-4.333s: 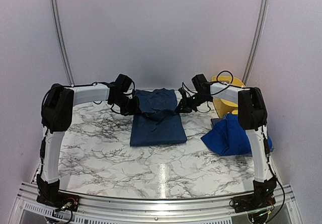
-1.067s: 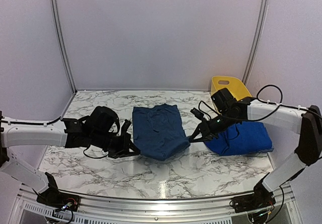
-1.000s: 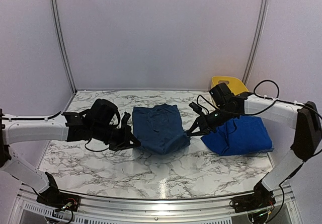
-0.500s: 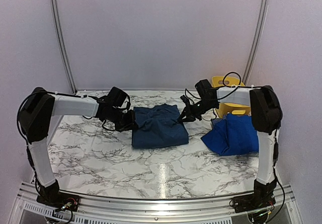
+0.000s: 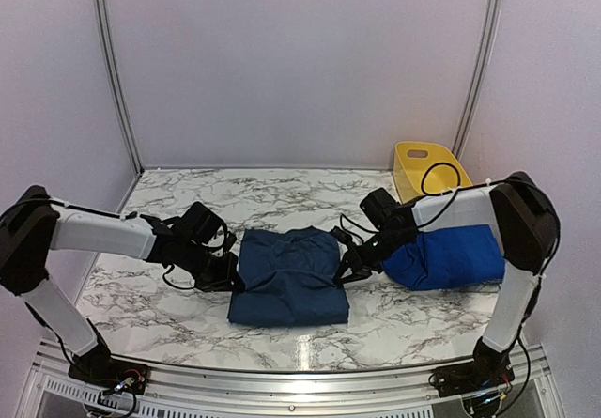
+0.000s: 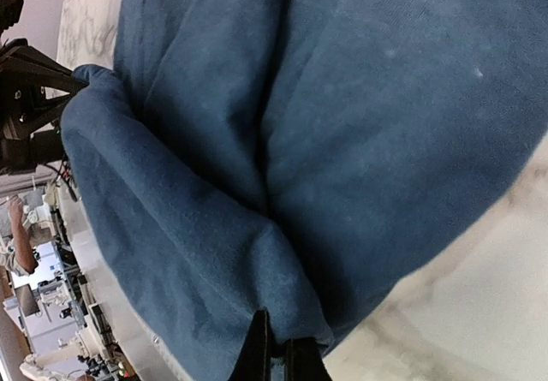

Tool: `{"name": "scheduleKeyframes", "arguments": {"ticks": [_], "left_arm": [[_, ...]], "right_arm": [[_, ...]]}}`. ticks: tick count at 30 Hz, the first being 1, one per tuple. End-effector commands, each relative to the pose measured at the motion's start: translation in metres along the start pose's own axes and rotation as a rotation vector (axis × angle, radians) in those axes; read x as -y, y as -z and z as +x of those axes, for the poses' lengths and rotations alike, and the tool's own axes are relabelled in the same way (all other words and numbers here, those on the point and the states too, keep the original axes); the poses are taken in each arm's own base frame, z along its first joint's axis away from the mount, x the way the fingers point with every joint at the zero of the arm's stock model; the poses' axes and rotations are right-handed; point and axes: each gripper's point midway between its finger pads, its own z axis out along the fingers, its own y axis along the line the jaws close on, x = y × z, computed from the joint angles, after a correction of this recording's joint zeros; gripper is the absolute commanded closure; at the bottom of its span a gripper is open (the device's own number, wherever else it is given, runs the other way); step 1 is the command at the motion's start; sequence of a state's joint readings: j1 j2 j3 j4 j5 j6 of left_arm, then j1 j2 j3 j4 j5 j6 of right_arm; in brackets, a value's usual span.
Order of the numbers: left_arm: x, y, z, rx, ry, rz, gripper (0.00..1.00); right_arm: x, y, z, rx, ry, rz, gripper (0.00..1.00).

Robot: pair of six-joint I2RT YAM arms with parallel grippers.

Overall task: Fold and stack the mixed laundry pile
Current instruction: Fold the 2/3-rectangle-folded T-shirt at the center of the board.

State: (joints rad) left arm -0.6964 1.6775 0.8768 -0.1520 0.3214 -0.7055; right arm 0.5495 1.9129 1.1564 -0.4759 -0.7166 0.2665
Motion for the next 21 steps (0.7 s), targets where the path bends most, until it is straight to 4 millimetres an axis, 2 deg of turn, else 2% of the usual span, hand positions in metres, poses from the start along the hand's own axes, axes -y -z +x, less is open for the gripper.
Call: {"name": "scheduleKeyframes", "arguments": {"ticks": [1,4,7,11,16,21], "left_arm": [[0.019,0.043,0.026,-0.001,-0.010,0.071,1.00],[0.030,0.066,0.020,0.035,-0.047,0.076,1.00],[0.037,0.073,0.009,0.042,-0.075,0.065,1.00],[0.035,0.075,-0.013,0.068,-0.067,0.061,1.00],[0.042,0.080,-0.043,0.102,-0.081,0.075,1.00],[0.043,0.080,-0.076,0.125,-0.086,0.071,1.00]], "right_arm": [[-0.031,0.029,0.032,0.001,0.002,-0.033,1.00],[-0.043,0.044,0.037,0.017,0.017,-0.035,1.00],[-0.049,0.053,0.030,0.032,0.034,-0.028,1.00],[-0.043,0.065,0.006,0.070,0.034,-0.001,1.00],[-0.037,0.086,-0.029,0.128,0.042,0.006,1.00],[-0.032,0.093,-0.056,0.141,0.055,0.006,1.00]]}}
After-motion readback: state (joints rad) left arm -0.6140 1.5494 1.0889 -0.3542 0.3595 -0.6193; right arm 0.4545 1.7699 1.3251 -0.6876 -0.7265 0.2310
